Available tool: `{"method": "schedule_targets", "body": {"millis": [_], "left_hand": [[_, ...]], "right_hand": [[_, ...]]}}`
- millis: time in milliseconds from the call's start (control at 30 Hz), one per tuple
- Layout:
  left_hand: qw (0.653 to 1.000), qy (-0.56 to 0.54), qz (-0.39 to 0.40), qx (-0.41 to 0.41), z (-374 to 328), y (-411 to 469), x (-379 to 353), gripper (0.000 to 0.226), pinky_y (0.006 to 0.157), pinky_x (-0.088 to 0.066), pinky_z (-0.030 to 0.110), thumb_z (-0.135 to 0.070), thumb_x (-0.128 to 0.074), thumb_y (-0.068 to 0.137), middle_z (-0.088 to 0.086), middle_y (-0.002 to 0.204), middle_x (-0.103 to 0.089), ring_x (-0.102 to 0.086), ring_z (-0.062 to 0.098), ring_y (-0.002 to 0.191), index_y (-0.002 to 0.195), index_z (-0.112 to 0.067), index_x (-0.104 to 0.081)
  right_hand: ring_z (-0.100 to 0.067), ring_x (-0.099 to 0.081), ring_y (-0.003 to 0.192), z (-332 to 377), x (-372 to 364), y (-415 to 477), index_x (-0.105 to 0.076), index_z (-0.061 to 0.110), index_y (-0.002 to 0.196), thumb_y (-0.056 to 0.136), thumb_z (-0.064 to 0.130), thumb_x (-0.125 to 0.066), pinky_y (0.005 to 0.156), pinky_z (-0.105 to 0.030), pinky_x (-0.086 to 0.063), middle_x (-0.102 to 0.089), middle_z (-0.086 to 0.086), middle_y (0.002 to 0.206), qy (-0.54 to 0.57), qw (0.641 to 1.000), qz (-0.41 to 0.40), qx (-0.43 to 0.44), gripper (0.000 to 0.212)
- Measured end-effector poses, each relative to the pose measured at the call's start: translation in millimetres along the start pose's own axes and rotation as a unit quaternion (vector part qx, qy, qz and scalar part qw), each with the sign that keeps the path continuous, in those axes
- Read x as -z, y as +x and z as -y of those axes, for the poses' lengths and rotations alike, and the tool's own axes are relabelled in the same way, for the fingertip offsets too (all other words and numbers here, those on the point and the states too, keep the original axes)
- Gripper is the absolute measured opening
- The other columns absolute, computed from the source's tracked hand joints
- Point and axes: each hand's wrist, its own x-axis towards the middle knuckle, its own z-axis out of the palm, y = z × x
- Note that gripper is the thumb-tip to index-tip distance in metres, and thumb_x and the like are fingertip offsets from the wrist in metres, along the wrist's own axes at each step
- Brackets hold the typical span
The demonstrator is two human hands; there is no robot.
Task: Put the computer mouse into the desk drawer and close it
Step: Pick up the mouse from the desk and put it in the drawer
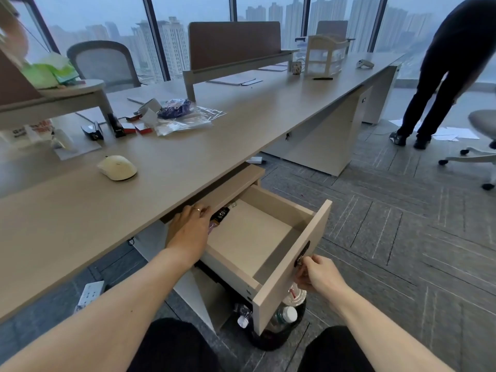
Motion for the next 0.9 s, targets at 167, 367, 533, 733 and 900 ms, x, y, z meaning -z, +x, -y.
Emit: {"method": "schedule_targets", "body": {"millis": [167,367,533,733,900], "left_hand": [[0.990,-0.118,0.070,-0.020,1,-8,31,0.049,0.097,-0.047,0.040,-0.018,-0.052,0.091,0.006,0.141,-0.046,-0.045,0.025,0.123,0.139,-0.021,-0.041],[0.981,-0.183,0.015,-0.069,35,-37,111,0.053,0.104,-0.034,0.033,-0.029,-0.053,0.094,0.006,0.142,-0.052,-0.047,0.025,0.127,0.145,-0.022,-0.041],[0.980,-0.194,-0.011,0.030,121,-53,150,0.054,0.109,-0.033,0.039,-0.030,-0.055,0.094,0.014,0.144,-0.048,-0.043,0.030,0.132,0.144,-0.018,-0.041],[0.975,-0.120,0.048,0.183,232,-74,132,0.067,0.110,-0.035,0.039,-0.053,-0.049,0.089,0.010,0.151,-0.039,-0.041,0.028,0.135,0.148,-0.027,-0.031],[0.974,-0.087,0.036,0.208,265,-79,106,0.071,0.111,-0.035,0.040,-0.068,-0.039,0.083,-0.001,0.154,-0.038,-0.037,0.022,0.138,0.146,-0.035,-0.033]], "right_hand": [[-0.026,-0.067,0.088,33,15,-14,-0.058,0.017,0.101,0.089,0.064,-0.045,0.075,-0.036,-0.053,-0.071,-0.005,0.096,-0.199,0.977,-0.069,0.040,0.051],[-0.023,-0.059,0.101,124,3,-40,-0.053,0.018,0.118,0.093,0.054,-0.051,0.086,-0.041,-0.051,-0.063,-0.003,0.110,-0.291,0.924,-0.076,0.235,0.043],[-0.014,-0.062,0.096,186,-69,-60,-0.057,0.020,0.119,0.091,0.053,-0.055,0.089,-0.039,-0.055,-0.066,0.004,0.106,-0.368,0.866,0.006,0.339,0.043],[-0.016,-0.059,0.105,230,-175,-66,-0.058,0.022,0.122,0.090,0.054,-0.055,0.095,-0.037,-0.049,-0.063,0.002,0.113,-0.420,0.804,0.087,0.413,0.045],[-0.017,-0.055,0.115,249,-254,-52,-0.053,0.028,0.127,0.090,0.055,-0.054,0.100,-0.039,-0.047,-0.058,0.004,0.122,-0.447,0.770,0.142,0.433,0.045]]}}
